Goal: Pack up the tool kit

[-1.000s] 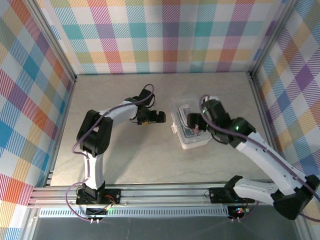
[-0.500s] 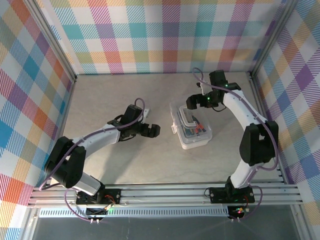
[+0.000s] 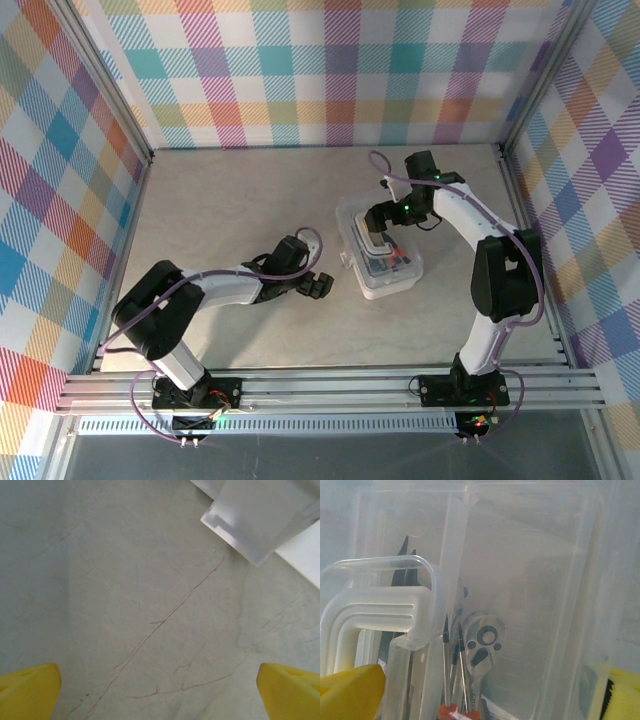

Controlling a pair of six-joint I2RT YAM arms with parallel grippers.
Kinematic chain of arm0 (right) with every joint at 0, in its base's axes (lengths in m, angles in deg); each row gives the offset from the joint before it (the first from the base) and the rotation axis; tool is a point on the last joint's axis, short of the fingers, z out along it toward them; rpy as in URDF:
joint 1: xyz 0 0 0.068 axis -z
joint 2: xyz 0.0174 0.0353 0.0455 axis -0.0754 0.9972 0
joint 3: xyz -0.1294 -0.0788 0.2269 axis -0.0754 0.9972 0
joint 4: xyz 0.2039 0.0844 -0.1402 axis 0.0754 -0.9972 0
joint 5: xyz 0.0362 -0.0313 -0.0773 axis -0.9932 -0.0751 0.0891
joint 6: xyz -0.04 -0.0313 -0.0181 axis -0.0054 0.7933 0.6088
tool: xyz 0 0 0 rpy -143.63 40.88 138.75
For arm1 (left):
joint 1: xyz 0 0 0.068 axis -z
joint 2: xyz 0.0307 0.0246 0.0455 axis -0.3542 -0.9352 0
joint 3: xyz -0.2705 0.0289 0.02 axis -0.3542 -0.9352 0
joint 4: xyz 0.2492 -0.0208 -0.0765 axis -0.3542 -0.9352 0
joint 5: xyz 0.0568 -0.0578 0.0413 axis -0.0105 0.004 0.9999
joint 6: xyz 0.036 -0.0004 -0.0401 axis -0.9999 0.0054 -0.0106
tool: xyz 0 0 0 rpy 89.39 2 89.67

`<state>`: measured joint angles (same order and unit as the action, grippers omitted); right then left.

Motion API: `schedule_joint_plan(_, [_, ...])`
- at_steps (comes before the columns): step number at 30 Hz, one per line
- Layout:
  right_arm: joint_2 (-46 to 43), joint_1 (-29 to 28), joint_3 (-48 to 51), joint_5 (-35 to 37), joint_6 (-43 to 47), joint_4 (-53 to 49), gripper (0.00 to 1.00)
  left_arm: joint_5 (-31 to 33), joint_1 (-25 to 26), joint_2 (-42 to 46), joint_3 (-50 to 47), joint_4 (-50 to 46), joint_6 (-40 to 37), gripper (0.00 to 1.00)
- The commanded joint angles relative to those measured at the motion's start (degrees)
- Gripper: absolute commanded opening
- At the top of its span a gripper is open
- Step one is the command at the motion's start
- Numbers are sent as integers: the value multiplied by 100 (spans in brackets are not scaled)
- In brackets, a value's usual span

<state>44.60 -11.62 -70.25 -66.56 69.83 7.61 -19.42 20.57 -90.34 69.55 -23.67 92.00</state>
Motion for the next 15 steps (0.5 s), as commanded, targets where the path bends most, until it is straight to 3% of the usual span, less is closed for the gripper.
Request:
schedule_joint_plan(1, [109,-500,326,-4,167,-374,99,254,139,-327,-49,758,-147,100])
schedule_joint_plan(6, [65,-620,443,-44,91,-363,99,189,267,-871,39,1317,-172,100])
schedule_joint_plan(15, [149,-611,406,95,66,-372,99,-103,387,-936,-40,1502,-370,100])
